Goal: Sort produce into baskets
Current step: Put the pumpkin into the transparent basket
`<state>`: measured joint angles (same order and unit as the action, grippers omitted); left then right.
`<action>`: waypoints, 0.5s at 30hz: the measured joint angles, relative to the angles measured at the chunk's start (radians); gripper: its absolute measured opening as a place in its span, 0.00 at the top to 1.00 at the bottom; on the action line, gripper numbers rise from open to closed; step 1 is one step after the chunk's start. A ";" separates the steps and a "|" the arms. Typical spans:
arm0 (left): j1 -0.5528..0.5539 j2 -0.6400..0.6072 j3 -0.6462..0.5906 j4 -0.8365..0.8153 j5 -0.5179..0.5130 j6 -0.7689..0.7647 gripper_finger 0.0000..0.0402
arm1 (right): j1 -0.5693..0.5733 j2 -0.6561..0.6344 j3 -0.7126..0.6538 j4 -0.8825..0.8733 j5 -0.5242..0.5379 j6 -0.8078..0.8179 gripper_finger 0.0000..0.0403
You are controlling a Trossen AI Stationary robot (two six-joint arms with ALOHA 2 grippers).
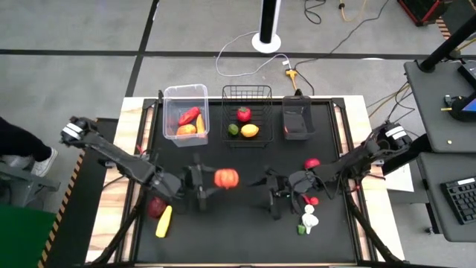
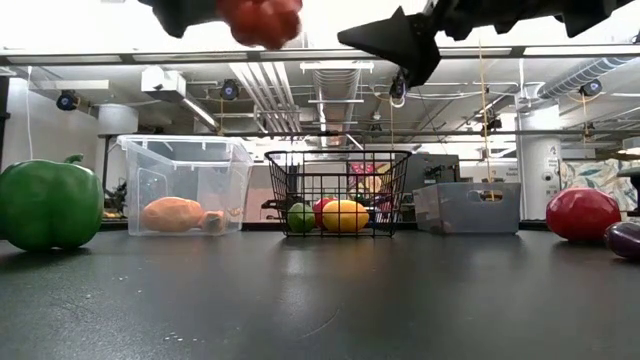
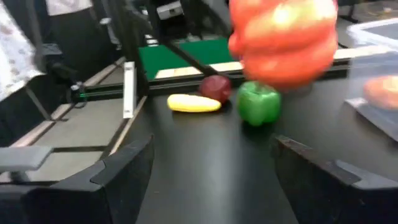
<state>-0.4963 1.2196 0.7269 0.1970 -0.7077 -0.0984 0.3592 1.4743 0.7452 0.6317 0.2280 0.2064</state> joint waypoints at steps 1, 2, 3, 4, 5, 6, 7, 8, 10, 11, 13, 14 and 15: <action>0.001 -0.028 0.000 -0.034 -0.041 -0.003 0.46 | -0.006 -0.002 0.000 -0.006 0.012 0.006 0.25; 0.003 -0.059 0.000 -0.069 -0.082 -0.007 0.46 | -0.013 -0.005 0.000 -0.008 0.017 0.014 0.25; 0.007 -0.088 0.000 -0.103 -0.120 -0.012 0.46 | -0.019 -0.013 0.000 -0.029 0.019 0.020 0.25; 0.015 -0.114 0.000 -0.131 -0.160 -0.017 0.46 | -0.025 -0.017 0.000 -0.045 0.020 0.030 0.25; 0.024 -0.141 0.006 -0.175 -0.190 -0.027 0.46 | -0.032 -0.019 0.002 -0.055 0.025 0.038 0.25; 0.035 -0.164 0.015 -0.229 -0.218 -0.039 0.46 | -0.038 -0.025 0.004 -0.077 0.032 0.042 0.25; 0.051 -0.183 0.032 -0.278 -0.237 -0.055 0.46 | -0.044 -0.029 0.009 -0.104 0.035 0.048 0.25; 0.073 -0.201 0.053 -0.329 -0.248 -0.074 0.46 | -0.050 -0.029 0.019 -0.131 0.035 0.056 0.25; 0.123 -0.229 0.094 -0.454 -0.254 -0.120 0.46 | -0.060 -0.029 0.043 -0.183 0.035 0.058 0.25; 0.153 -0.236 0.119 -0.517 -0.255 -0.143 0.46 | -0.066 -0.029 0.056 -0.212 0.036 0.058 0.25; 0.213 -0.241 0.160 -0.641 -0.251 -0.176 0.46 | -0.074 -0.025 0.086 -0.269 0.037 0.058 0.25; 0.245 -0.241 0.178 -0.707 -0.248 -0.192 0.46 | -0.078 -0.023 0.100 -0.298 0.042 0.058 0.25; 0.279 -0.241 0.199 -0.761 -0.240 -0.206 0.46 | -0.079 -0.023 0.113 -0.329 0.048 0.057 0.26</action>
<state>-0.2175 0.9787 0.9262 -0.5636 -0.9475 -0.3045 0.2800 1.4513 0.8578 0.3023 0.2755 0.2637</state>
